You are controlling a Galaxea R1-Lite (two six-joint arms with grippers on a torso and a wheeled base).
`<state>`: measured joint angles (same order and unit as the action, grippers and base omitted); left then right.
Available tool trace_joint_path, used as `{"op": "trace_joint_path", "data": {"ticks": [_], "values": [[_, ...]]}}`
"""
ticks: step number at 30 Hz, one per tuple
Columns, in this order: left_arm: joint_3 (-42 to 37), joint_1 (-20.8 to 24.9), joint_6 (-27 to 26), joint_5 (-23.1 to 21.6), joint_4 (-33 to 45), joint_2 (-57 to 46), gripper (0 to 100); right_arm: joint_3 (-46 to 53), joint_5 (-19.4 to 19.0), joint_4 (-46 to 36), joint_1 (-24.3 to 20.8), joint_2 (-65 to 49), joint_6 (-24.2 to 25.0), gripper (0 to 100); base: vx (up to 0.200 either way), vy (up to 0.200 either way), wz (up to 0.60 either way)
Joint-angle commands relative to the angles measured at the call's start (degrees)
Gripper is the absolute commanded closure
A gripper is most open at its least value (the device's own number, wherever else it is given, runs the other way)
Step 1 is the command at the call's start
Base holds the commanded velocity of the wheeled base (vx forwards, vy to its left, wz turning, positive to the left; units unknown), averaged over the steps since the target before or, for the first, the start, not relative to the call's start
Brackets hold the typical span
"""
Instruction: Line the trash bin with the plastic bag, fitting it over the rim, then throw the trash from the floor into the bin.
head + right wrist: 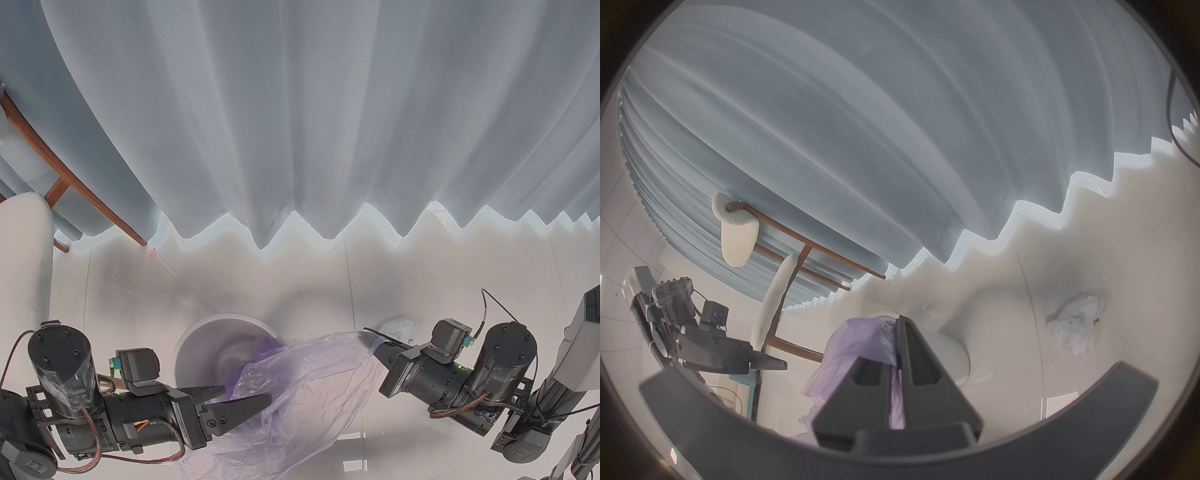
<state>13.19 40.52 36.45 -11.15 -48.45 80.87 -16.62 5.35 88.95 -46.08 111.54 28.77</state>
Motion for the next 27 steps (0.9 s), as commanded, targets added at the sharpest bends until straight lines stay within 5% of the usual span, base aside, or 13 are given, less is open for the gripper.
{"op": "trace_joint_path", "data": {"ticks": [1, 10, 16, 27], "values": [[-0.18, -1.67, -0.15, -0.18, -0.51, 4.73, 0, 0.18, 0.01, 0.96, -0.41, 0.34, -1.26, 100, 0.0, 0.0, 0.0], [-1.06, -4.66, -0.94, 0.26, 0.28, 4.47, 0, 0.09, 0.01, 1.05, 0.03, 0.17, -1.61, 100, 0.0, 0.0, 0.0], [-4.49, -4.66, -8.06, 0.61, 0.37, 3.77, 0, -0.17, 0.01, 1.05, 1.08, -0.36, -1.44, 100, 0.0, 0.0, 0.0], [-6.42, -5.37, -12.9, 1.57, 0.37, 3.41, 0, -0.96, -0.08, 1.05, 1.17, -3.61, -1.26, 100, 0.0, 0.0, 0.0]]}}
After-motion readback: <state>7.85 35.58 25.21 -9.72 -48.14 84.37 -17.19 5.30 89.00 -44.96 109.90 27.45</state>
